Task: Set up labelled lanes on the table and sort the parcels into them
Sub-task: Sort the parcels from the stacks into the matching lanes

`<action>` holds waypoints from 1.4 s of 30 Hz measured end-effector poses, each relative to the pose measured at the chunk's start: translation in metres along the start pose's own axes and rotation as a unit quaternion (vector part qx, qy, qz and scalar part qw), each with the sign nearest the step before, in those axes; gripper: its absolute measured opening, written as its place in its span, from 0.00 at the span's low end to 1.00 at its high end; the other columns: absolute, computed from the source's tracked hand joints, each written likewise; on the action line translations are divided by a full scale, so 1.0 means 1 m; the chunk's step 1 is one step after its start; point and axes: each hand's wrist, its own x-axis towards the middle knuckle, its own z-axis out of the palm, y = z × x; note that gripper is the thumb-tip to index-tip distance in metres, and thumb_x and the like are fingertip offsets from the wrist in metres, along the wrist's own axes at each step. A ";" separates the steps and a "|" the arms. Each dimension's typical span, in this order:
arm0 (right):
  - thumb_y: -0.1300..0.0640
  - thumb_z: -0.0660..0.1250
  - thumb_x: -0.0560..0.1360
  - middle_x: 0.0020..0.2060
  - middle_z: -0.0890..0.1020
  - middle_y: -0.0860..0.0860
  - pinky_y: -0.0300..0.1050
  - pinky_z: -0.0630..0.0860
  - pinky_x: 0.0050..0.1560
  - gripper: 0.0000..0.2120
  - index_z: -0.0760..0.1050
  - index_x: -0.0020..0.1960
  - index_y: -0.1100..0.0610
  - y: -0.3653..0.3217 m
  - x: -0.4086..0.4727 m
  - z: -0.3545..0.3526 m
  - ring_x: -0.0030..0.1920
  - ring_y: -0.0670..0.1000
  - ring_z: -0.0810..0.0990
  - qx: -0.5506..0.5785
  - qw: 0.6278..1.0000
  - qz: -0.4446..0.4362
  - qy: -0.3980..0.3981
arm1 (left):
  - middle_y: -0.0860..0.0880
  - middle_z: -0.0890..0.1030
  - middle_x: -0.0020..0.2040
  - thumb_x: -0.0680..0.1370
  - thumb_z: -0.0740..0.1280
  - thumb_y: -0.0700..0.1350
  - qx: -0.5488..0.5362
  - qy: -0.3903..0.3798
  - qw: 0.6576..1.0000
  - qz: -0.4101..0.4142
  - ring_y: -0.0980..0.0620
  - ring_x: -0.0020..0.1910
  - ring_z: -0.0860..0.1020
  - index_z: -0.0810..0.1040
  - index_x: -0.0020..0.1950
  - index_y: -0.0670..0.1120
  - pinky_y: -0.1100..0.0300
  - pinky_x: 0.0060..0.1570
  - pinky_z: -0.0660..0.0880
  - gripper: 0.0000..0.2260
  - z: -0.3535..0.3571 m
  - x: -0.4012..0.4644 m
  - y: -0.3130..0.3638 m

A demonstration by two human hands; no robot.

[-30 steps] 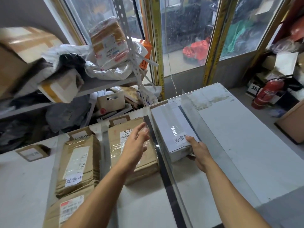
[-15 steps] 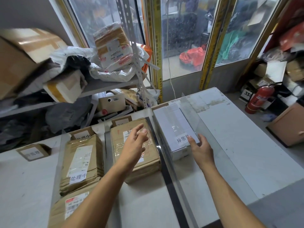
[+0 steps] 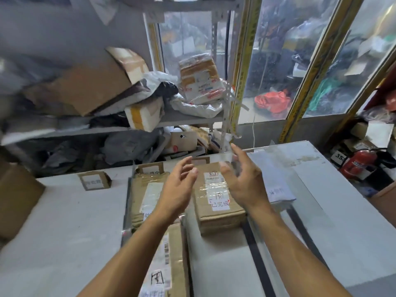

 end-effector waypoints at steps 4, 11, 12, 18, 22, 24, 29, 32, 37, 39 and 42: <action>0.41 0.65 0.75 0.62 0.78 0.43 0.29 0.71 0.59 0.29 0.70 0.74 0.48 -0.077 -0.013 0.066 0.58 0.35 0.74 0.032 0.997 -0.058 -0.046 | 0.65 0.75 0.57 0.82 0.63 0.47 0.022 0.052 0.998 0.034 0.77 0.54 0.72 0.71 0.66 0.60 0.74 0.50 0.70 0.14 -0.092 -0.022 -0.006; 0.42 0.66 0.77 0.68 0.77 0.45 0.30 0.69 0.55 0.29 0.67 0.75 0.47 -0.198 -0.065 0.228 0.62 0.43 0.77 0.044 0.975 -0.114 -0.183 | 0.60 0.76 0.59 0.82 0.64 0.48 0.056 0.174 0.983 -0.003 0.60 0.60 0.75 0.73 0.67 0.56 0.61 0.58 0.72 0.13 -0.288 -0.079 -0.053; 0.43 0.67 0.77 0.67 0.77 0.44 0.31 0.70 0.55 0.28 0.67 0.75 0.47 -0.213 -0.072 0.254 0.61 0.42 0.77 0.040 0.972 -0.120 -0.199 | 0.58 0.77 0.60 0.82 0.64 0.47 0.053 0.192 0.980 -0.009 0.58 0.61 0.75 0.74 0.66 0.55 0.58 0.61 0.73 0.13 -0.315 -0.088 -0.061; 0.43 0.67 0.78 0.59 0.75 0.38 0.29 0.69 0.50 0.28 0.67 0.75 0.47 -0.289 -0.119 0.392 0.52 0.28 0.75 0.062 0.942 -0.138 -0.300 | 0.58 0.79 0.60 0.81 0.65 0.47 0.068 0.282 0.955 -0.053 0.58 0.60 0.76 0.76 0.63 0.55 0.52 0.63 0.75 0.12 -0.450 -0.144 -0.111; 0.39 0.67 0.76 0.52 0.74 0.31 0.30 0.71 0.47 0.26 0.68 0.72 0.43 -0.315 -0.152 0.457 0.51 0.25 0.74 0.071 0.921 -0.131 -0.359 | 0.54 0.81 0.60 0.79 0.66 0.47 0.069 0.320 0.941 -0.088 0.58 0.59 0.78 0.78 0.63 0.54 0.55 0.60 0.76 0.12 -0.508 -0.176 -0.138; 0.39 0.67 0.76 0.53 0.75 0.33 0.30 0.72 0.46 0.26 0.68 0.72 0.43 -0.320 -0.172 0.483 0.49 0.28 0.76 0.063 0.907 -0.124 -0.397 | 0.56 0.81 0.58 0.79 0.66 0.49 0.068 0.348 0.930 -0.099 0.60 0.58 0.78 0.78 0.62 0.56 0.58 0.59 0.75 0.13 -0.529 -0.193 -0.148; 0.39 0.69 0.75 0.60 0.76 0.40 0.36 0.76 0.56 0.30 0.67 0.74 0.46 -0.340 -0.223 0.530 0.54 0.36 0.78 0.045 0.849 -0.151 -0.505 | 0.59 0.81 0.55 0.80 0.66 0.47 0.076 0.412 0.901 -0.115 0.63 0.57 0.77 0.78 0.60 0.57 0.66 0.55 0.73 0.10 -0.565 -0.241 -0.168; 0.40 0.69 0.74 0.68 0.76 0.48 0.47 0.74 0.64 0.33 0.67 0.74 0.53 -0.353 -0.246 0.552 0.63 0.46 0.76 0.045 0.820 -0.171 -0.544 | 0.60 0.81 0.55 0.80 0.66 0.45 0.100 0.463 0.871 -0.132 0.63 0.56 0.77 0.79 0.59 0.56 0.68 0.55 0.72 0.10 -0.582 -0.269 -0.182; 0.43 0.70 0.77 0.69 0.75 0.50 0.42 0.68 0.62 0.31 0.67 0.75 0.53 -0.359 -0.260 0.585 0.64 0.46 0.74 0.018 0.815 -0.124 -0.565 | 0.48 0.79 0.59 0.76 0.67 0.39 0.250 0.600 0.743 -0.159 0.44 0.62 0.74 0.78 0.62 0.44 0.59 0.63 0.64 0.14 -0.593 -0.312 -0.212; 0.40 0.69 0.75 0.64 0.77 0.48 0.43 0.72 0.55 0.31 0.66 0.74 0.49 -0.358 -0.262 0.591 0.58 0.48 0.76 0.006 0.805 -0.087 -0.587 | 0.40 0.71 0.70 0.76 0.69 0.42 0.218 0.621 0.715 -0.235 0.39 0.70 0.66 0.69 0.71 0.41 0.54 0.67 0.60 0.24 -0.588 -0.327 -0.228; 0.38 0.68 0.70 0.55 0.80 0.45 0.43 0.75 0.39 0.30 0.68 0.70 0.45 -0.358 -0.265 0.591 0.49 0.47 0.80 0.032 0.797 -0.016 -0.603 | 0.40 0.63 0.76 0.79 0.66 0.51 0.063 0.606 0.733 -0.301 0.41 0.71 0.65 0.51 0.79 0.47 0.55 0.64 0.65 0.35 -0.575 -0.336 -0.247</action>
